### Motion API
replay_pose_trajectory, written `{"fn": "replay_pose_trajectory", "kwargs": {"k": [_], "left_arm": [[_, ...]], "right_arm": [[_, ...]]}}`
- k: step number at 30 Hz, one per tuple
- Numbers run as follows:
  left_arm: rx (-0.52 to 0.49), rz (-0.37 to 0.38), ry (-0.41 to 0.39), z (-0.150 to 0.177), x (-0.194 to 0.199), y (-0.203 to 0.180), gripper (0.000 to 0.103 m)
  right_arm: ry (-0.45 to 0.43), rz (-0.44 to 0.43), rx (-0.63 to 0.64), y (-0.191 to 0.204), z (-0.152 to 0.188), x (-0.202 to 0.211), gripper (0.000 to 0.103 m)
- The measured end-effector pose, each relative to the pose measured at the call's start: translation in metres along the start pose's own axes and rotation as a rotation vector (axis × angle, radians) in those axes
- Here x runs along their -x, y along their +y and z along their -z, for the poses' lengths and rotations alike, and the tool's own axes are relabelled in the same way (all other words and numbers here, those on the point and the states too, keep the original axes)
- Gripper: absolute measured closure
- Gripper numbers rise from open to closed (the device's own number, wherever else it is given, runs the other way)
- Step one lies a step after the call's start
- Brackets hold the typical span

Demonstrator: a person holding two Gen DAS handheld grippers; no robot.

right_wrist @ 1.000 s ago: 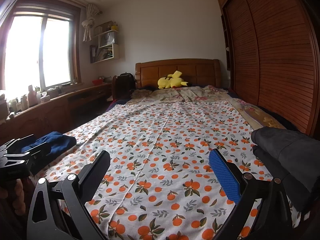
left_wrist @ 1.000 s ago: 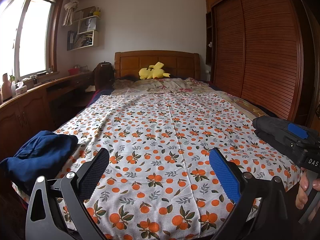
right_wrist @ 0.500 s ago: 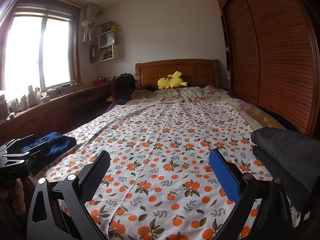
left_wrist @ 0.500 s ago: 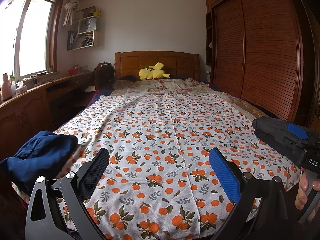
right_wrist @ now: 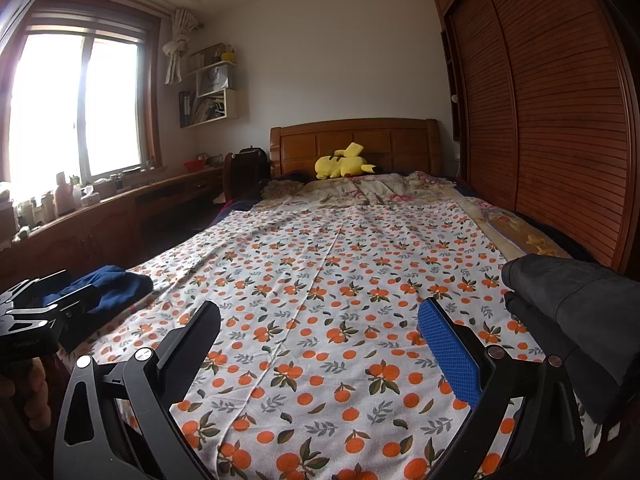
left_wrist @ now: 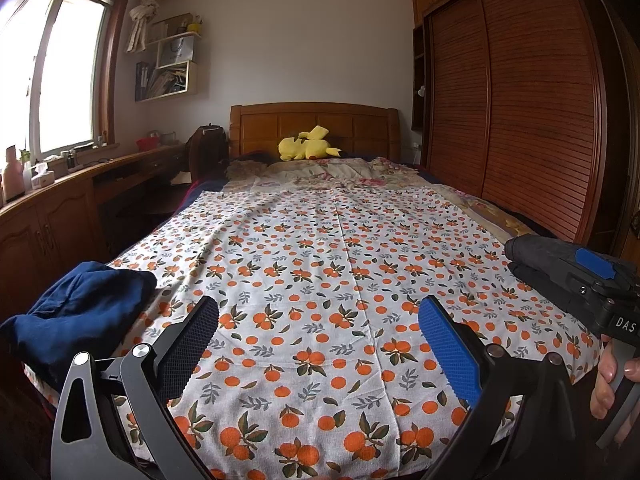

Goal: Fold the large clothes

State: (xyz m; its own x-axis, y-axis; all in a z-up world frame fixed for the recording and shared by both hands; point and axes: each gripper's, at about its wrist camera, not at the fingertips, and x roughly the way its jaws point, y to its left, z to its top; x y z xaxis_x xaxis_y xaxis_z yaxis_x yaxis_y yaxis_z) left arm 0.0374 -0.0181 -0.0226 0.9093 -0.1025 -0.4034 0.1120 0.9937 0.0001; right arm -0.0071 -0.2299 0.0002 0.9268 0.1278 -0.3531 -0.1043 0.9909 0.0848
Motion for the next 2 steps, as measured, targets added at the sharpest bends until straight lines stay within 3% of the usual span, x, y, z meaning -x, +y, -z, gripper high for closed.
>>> {"fn": "replay_pose_trajectory", "kwargs": {"k": [2], "left_arm": [[-0.003,-0.001,-0.001,0.0003,0.0003,0.0002,0.002]], "right_arm": [[0.0,0.0,0.0,-0.0001,0.0001,0.0,0.007]]}}
